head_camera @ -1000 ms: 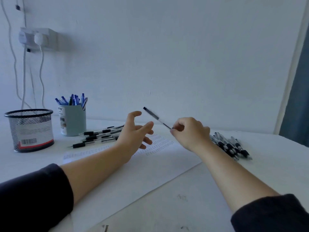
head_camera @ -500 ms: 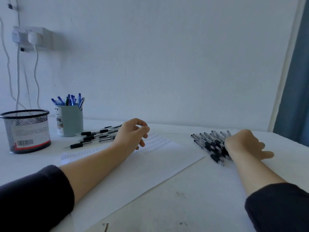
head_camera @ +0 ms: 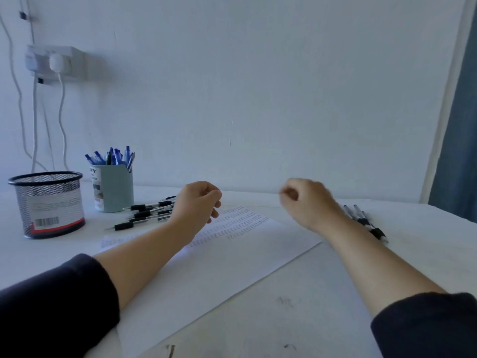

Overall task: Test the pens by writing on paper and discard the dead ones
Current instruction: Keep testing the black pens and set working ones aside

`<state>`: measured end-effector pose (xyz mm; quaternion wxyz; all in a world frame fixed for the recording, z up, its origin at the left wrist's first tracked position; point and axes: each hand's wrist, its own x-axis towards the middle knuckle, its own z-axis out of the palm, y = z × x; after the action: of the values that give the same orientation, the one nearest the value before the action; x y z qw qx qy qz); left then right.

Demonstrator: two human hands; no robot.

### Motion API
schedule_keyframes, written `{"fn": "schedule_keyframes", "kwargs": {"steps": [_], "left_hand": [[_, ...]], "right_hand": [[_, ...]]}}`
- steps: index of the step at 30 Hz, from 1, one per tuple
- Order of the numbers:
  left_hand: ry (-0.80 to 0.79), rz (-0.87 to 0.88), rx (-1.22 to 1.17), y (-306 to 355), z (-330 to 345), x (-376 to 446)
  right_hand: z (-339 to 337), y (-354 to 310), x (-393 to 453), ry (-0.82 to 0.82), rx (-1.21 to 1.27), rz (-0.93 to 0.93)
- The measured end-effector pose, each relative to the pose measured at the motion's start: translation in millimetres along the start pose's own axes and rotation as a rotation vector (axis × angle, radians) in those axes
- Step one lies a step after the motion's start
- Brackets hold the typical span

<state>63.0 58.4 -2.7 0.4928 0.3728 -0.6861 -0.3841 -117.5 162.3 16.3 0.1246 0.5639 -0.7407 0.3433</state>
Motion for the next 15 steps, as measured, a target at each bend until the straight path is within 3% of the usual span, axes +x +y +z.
{"fn": "schedule_keyframes", "kwargs": {"steps": [3,7,12,15], "left_hand": [[0.12,0.045,0.083,0,-15,13],[0.181,0.186,0.496,-6,-55,32],[-0.11,-0.023,0.883,-25,-85,47],[-0.201,-0.093,0.982,-30,-90,49]], "right_hand": [[11,-27,-10,-0.299,0.075,-0.135],[21,-45,-19,-0.511,-0.03,-0.167],[29,-43,-22,-0.634,-0.012,-0.079],[30,-40,-21,-0.654,0.037,-0.053]]}}
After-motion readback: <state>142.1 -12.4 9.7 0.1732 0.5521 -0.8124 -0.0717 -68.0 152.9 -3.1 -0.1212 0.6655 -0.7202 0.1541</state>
